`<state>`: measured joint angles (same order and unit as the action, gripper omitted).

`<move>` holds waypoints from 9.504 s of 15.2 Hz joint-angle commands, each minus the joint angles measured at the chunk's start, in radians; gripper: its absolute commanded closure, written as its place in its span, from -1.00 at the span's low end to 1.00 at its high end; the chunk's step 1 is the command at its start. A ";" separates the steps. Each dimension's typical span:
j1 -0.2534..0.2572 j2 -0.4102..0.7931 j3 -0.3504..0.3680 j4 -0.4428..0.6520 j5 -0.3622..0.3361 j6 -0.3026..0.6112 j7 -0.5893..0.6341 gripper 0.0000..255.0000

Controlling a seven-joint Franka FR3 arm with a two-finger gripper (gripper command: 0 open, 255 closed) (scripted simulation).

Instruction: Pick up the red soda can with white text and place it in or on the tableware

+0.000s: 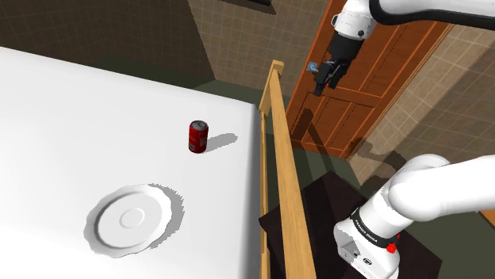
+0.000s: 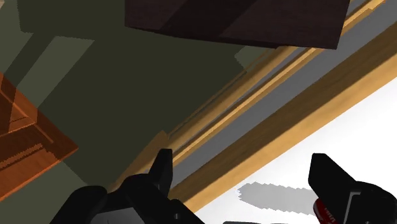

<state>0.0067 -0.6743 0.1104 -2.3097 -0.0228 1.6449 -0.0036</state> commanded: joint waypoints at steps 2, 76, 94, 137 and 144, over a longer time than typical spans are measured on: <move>0.010 0.071 0.037 -0.009 0.024 0.078 0.049 -1.00; 0.181 1.103 0.248 0.716 -0.129 0.355 0.536 1.00; 0.487 1.188 0.330 0.885 -0.194 0.253 0.910 1.00; 0.649 1.363 0.324 0.984 -0.266 0.316 1.067 -1.00; 0.650 1.345 0.330 1.016 -0.258 0.268 1.061 -1.00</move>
<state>0.6559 0.6705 0.4402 -1.2946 -0.2805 1.9142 1.0575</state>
